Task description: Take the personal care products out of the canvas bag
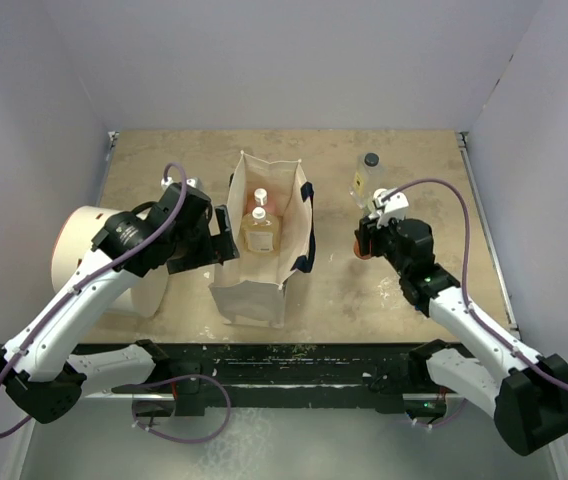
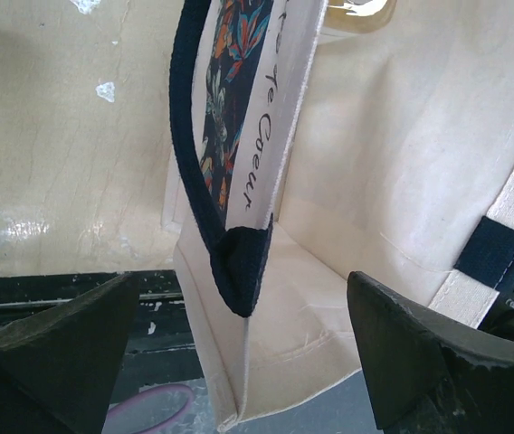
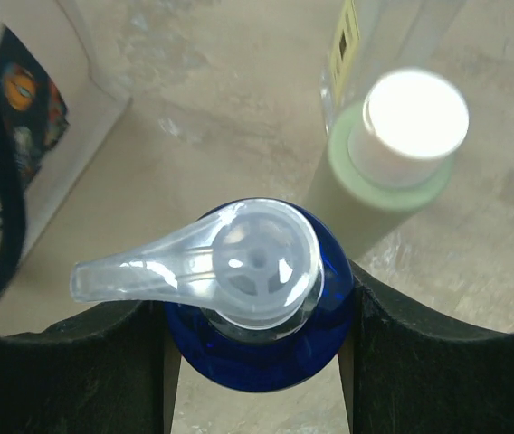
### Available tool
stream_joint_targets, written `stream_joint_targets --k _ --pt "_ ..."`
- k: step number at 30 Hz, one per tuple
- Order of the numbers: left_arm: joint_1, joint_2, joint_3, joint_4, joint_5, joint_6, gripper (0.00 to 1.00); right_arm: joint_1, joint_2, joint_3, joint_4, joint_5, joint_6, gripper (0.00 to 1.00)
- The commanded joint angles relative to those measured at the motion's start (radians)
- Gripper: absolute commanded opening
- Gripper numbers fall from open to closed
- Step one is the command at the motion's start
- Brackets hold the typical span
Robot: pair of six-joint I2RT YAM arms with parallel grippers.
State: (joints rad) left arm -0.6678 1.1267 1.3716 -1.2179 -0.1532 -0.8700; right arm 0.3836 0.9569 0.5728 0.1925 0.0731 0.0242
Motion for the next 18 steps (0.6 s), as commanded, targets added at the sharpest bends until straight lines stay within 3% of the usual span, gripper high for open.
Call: stream_joint_targets --k 1,10,15,18 --pt "0.002 0.005 0.042 0.005 -0.019 0.03 0.99 -0.026 -0.004 -0.063 0.37 0.078 0.075 0.0" --pt "0.002 0.012 0.077 -0.038 -0.039 0.067 0.99 -0.129 0.145 -0.139 0.563 0.159 0.083 0.0" --pt "0.004 0.022 0.107 -0.057 -0.058 0.094 0.99 -0.147 0.214 -0.081 0.511 0.217 0.092 0.0" --pt "0.004 0.026 0.113 -0.064 -0.064 0.1 0.99 -0.147 0.224 -0.071 0.502 0.173 0.077 0.0"
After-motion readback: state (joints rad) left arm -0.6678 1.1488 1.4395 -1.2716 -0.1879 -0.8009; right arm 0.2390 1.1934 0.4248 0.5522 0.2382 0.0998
